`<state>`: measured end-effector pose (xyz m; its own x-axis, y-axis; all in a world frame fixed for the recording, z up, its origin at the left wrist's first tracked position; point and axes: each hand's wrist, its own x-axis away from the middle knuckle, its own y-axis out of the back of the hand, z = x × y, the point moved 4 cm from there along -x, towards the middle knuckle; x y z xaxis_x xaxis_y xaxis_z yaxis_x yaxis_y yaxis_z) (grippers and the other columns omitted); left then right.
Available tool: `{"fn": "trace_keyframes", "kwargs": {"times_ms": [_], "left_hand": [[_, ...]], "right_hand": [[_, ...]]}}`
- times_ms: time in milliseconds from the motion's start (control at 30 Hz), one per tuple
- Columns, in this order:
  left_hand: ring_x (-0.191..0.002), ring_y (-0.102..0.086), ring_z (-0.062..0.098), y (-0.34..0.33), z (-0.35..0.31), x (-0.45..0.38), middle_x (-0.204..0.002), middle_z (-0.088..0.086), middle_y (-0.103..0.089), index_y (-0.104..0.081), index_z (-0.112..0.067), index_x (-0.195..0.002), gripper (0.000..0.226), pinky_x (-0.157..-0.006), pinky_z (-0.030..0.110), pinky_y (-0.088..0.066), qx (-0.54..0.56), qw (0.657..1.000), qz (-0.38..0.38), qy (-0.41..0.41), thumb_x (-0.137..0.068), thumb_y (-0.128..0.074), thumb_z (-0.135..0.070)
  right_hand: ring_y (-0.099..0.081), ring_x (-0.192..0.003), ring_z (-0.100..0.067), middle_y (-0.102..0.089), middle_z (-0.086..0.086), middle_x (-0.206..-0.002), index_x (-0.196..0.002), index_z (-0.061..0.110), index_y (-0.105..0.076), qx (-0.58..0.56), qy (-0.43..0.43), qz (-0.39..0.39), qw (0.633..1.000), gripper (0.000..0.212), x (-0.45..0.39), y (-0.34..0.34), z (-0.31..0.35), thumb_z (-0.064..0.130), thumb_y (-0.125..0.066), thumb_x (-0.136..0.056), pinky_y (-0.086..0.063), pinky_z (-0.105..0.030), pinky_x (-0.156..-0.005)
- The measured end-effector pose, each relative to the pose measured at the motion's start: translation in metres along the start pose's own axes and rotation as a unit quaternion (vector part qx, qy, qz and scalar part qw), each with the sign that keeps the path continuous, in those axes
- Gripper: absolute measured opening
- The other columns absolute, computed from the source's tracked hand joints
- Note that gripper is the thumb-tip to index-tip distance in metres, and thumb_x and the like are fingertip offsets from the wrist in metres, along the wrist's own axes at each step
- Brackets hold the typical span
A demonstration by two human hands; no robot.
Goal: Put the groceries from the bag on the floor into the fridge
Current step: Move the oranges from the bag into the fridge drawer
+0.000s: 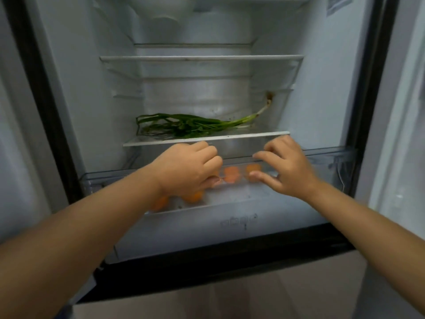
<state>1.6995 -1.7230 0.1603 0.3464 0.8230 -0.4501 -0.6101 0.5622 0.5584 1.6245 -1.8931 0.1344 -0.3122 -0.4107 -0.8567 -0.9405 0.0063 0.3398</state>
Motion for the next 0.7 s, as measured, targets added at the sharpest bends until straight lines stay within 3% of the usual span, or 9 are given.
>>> {"fn": "trace_keyframes", "kwargs": {"times_ms": [100,200,267,333,400,467,533,600,700], "left_hand": [[-0.050,-0.060,0.023,-0.006,0.008,-0.001,-0.060,0.008,-0.062,-0.055,-0.009,-0.076,0.024,-0.038,0.021,-0.043,-0.021,1.000,-0.005,0.010,-0.078,-0.047,-0.031],[-0.050,-0.059,0.023,-0.029,0.021,0.001,-0.061,0.007,-0.062,-0.044,-0.011,-0.080,0.022,-0.039,0.021,-0.041,-0.058,0.995,0.034,0.072,-0.073,-0.049,-0.032],[-0.049,-0.059,0.023,-0.049,0.033,-0.001,-0.060,0.006,-0.062,-0.040,-0.012,-0.079,0.033,-0.039,0.022,-0.040,-0.066,0.987,0.085,0.121,-0.066,-0.065,-0.028],[-0.059,-0.062,0.023,-0.060,0.041,-0.004,-0.070,0.007,-0.064,-0.050,-0.010,-0.085,0.046,-0.043,0.023,-0.044,-0.083,0.968,0.131,0.198,-0.056,-0.083,-0.021],[-0.098,-0.059,0.024,-0.069,0.048,-0.008,-0.108,0.010,-0.060,-0.052,-0.008,-0.114,0.041,-0.069,0.029,-0.049,-0.071,0.931,0.197,0.299,-0.078,-0.070,-0.018],[-0.120,-0.043,0.026,-0.086,0.055,-0.013,-0.130,0.010,-0.045,-0.037,-0.009,-0.133,0.044,-0.088,0.032,-0.043,-0.050,0.896,0.258,0.357,-0.092,-0.051,-0.015],[-0.123,-0.041,0.028,-0.100,0.060,-0.018,-0.133,0.012,-0.042,-0.035,-0.008,-0.134,0.047,-0.092,0.035,-0.043,-0.040,0.874,0.284,0.393,-0.091,-0.051,-0.009],[-0.125,-0.041,0.029,-0.115,0.066,-0.021,-0.135,0.013,-0.042,-0.034,-0.007,-0.136,0.048,-0.094,0.036,-0.043,-0.044,0.859,0.297,0.415,-0.090,-0.050,-0.004],[-0.124,-0.042,0.028,-0.130,0.069,-0.024,-0.135,0.011,-0.043,-0.033,-0.008,-0.137,0.048,-0.092,0.035,-0.045,-0.068,0.850,0.295,0.431,-0.091,-0.048,-0.005]], "right_hand": [[-0.037,-0.071,-0.022,-0.057,-0.017,-0.066,-0.081,0.002,-0.060,0.014,0.028,-0.010,0.999,0.051,-0.004,-0.012,-0.006,0.045,-0.035,-0.094,-0.032,-0.031,-0.063],[-0.034,-0.070,-0.022,-0.057,-0.017,-0.066,-0.080,0.003,-0.058,0.020,0.014,0.008,1.000,0.053,-0.011,-0.034,-0.019,0.046,-0.031,-0.095,-0.029,-0.031,-0.062],[-0.033,-0.069,-0.021,-0.057,-0.016,-0.066,-0.078,0.003,-0.059,0.034,-0.006,0.014,0.999,0.055,-0.015,-0.054,-0.029,0.046,-0.029,-0.096,-0.027,-0.031,-0.061],[-0.033,-0.070,-0.020,-0.058,-0.015,-0.066,-0.074,0.003,-0.062,0.047,-0.038,0.013,0.998,0.054,-0.020,-0.074,-0.035,0.047,-0.037,-0.092,-0.030,-0.031,-0.060],[-0.032,-0.070,-0.018,-0.059,-0.012,-0.065,-0.071,0.004,-0.065,0.075,-0.087,0.016,0.993,0.043,-0.022,-0.093,-0.043,0.043,-0.048,-0.080,-0.040,-0.029,-0.056],[-0.037,-0.071,-0.019,-0.059,-0.012,-0.065,-0.070,0.005,-0.066,0.082,-0.134,0.056,0.986,0.033,-0.023,-0.112,-0.050,0.037,-0.058,-0.072,-0.046,-0.026,-0.052],[-0.053,-0.067,-0.026,-0.060,-0.013,-0.064,-0.069,0.005,-0.067,0.071,-0.160,0.108,0.979,0.027,-0.023,-0.130,-0.056,0.028,-0.078,-0.060,-0.048,-0.027,-0.050],[-0.060,-0.057,-0.030,-0.060,-0.014,-0.063,-0.068,0.004,-0.066,0.058,-0.173,0.140,0.973,0.031,-0.021,-0.147,-0.060,0.023,-0.085,-0.052,-0.048,-0.027,-0.048],[-0.061,-0.057,-0.028,-0.061,-0.010,-0.065,-0.071,0.008,-0.068,0.065,-0.188,0.112,0.974,0.021,-0.019,-0.156,-0.064,0.027,-0.063,-0.064,-0.048,-0.024,-0.050]]}}
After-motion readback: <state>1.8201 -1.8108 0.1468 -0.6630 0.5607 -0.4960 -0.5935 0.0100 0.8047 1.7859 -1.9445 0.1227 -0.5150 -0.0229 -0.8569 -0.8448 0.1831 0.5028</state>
